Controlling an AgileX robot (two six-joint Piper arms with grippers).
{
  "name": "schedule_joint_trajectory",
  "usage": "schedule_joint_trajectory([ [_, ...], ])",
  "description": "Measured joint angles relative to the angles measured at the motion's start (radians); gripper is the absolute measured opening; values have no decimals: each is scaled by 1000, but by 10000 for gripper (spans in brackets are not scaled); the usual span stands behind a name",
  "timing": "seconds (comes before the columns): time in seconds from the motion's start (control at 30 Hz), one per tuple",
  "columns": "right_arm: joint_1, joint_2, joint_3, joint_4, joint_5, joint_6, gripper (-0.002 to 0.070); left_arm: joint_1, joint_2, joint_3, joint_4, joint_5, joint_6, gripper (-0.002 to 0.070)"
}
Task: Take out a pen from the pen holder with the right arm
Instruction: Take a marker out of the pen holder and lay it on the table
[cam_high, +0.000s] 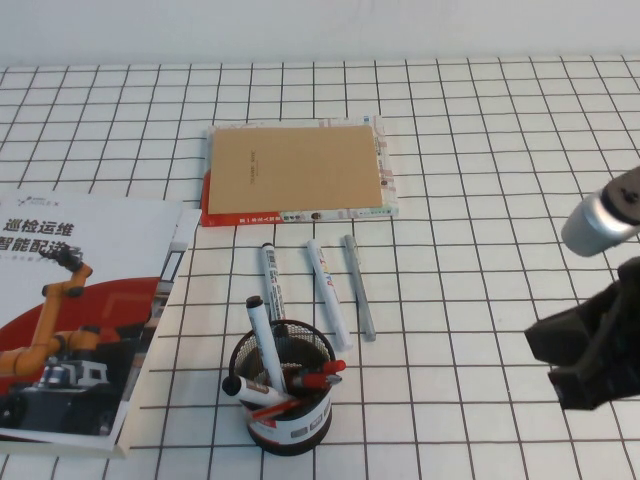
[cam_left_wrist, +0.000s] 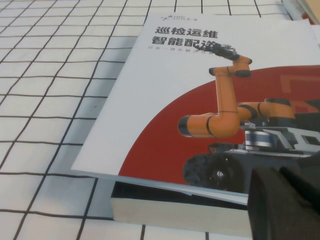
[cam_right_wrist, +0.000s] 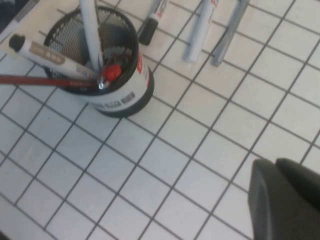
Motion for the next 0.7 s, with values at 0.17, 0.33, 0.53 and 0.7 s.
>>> schedule_joint_trajectory([
  [0.17,0,-15,2,2,47,0,-15,0,0,0,0,0,0,-3],
  [0.33,0,-15,15,-30,36,0,-15,0,0,0,0,0,0,-3],
  [0.53,-68,-46,51,-76,-67,-6,-15,0,0,0,0,0,0,-3],
  [0.7,-279,-218,232,-76,-244,-67,-15,0,0,0,0,0,0,-3],
])
